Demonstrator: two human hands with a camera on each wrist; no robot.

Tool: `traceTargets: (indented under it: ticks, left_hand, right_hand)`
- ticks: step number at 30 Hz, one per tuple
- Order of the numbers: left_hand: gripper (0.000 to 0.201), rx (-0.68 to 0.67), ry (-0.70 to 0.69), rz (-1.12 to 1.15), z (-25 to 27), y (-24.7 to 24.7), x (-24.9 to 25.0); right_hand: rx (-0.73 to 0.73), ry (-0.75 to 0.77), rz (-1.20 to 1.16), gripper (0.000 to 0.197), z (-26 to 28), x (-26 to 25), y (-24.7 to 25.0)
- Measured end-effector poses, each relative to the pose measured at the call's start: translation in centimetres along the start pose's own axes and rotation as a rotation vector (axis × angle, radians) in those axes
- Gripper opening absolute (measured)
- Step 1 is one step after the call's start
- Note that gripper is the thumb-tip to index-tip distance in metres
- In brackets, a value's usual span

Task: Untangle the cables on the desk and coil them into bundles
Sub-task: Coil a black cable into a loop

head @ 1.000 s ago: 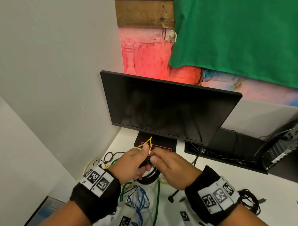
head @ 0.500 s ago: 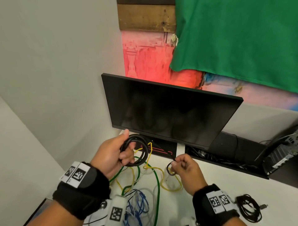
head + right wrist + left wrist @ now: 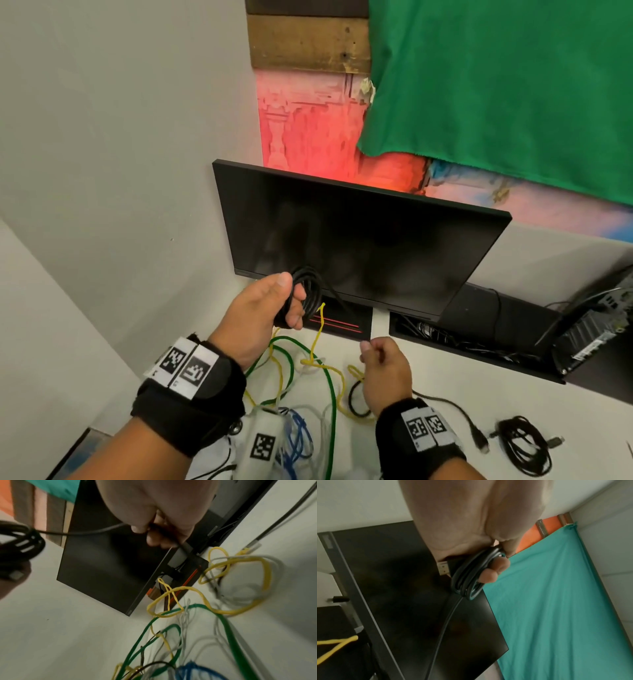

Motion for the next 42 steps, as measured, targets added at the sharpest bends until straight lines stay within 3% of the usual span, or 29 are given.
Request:
traceTargets:
  ticks: [5, 8, 13, 17, 21, 25, 29, 31, 32, 35, 37, 39, 42]
  left_hand:
    - [0.038, -0.034, -0.073, -0.363, -0.6, 0.6, -1.3]
    - [0.042, -0.143, -0.011, -0.517, -0.4, 0.8, -2.0]
    - [0.057, -0.292, 0.145, -0.389, 0.7, 0.1, -2.0]
    - [0.061, -0.388, 0.212, -0.297, 1.4, -1.1, -1.2]
    - [0.055, -0.161, 0.230, -0.146, 1.5, -0.9, -0.1]
    - [0.051, 0.085, 0.202, 0.157, 1.4, 1.0, 0.8]
    - [0.059, 0.187, 0.252, 0.250, 1.7, 2.1, 0.5]
    - [0.054, 0.200, 0.262, 0.239, 1.8, 1.9, 0.3]
    - [0.051, 0.213, 0.245, 0.234, 1.7, 1.8, 0.4]
    - [0.049, 0.254, 0.171, 0.239, 1.3, 1.5, 1.0]
    - [0.048, 0.256, 0.131, 0.179, 0.9, 1.4, 1.3]
    - [0.045, 0.246, 0.101, 0.044, 0.6, 1.3, 1.2]
    - [0.041, 0.217, 0.070, -0.162, 0.3, 1.4, 0.4]
  right_hand:
    - [-0.645, 0.286, 0.529, 0.030, 3.2, -3.6, -0.9]
    - [-0.742, 0.425, 0.469, 0.038, 4.8, -6.3, -0.2]
    - [-0.493, 0.590, 0.392, 0.033, 3.7, -10.1, 2.2]
    - [-0.243, 0.658, 0.432, 0.047, 1.8, -12.0, 3.6]
    - [-0.213, 0.523, 0.401, 0.051, -0.3, -11.0, 4.9]
    - [-0.274, 0.296, 0.076, 0.015, -1.8, -6.4, 6.5]
    - [0.003, 0.153, -0.315, 0.021, -2.0, -3.2, 7.3]
    - [0.122, 0.216, -0.179, 0.020, -2.1, -2.7, 7.1]
    - [0.115, 0.272, -0.035, 0.019, -2.0, -2.8, 6.8]
    - [-0.234, 0.360, 0.512, 0.017, -0.6, -3.7, 4.9]
    - [-0.486, 0.460, 0.733, 0.024, 0.9, -4.5, 3.4]
    - [-0.665, 0.608, 0.784, 0.029, 2.8, -5.5, 2.1]
    - [-0.778, 0.793, 0.677, 0.035, 5.2, -6.9, 1.1]
Point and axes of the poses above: each hand's wrist, its own z-axis away from the middle knuckle, its own y-axis out of the back of the hand, x = y × z, the point moved 1 cm from there along -z, towards the middle knuckle, and after that the axes turned 2 degrees about -x, right-handed, at the moved point
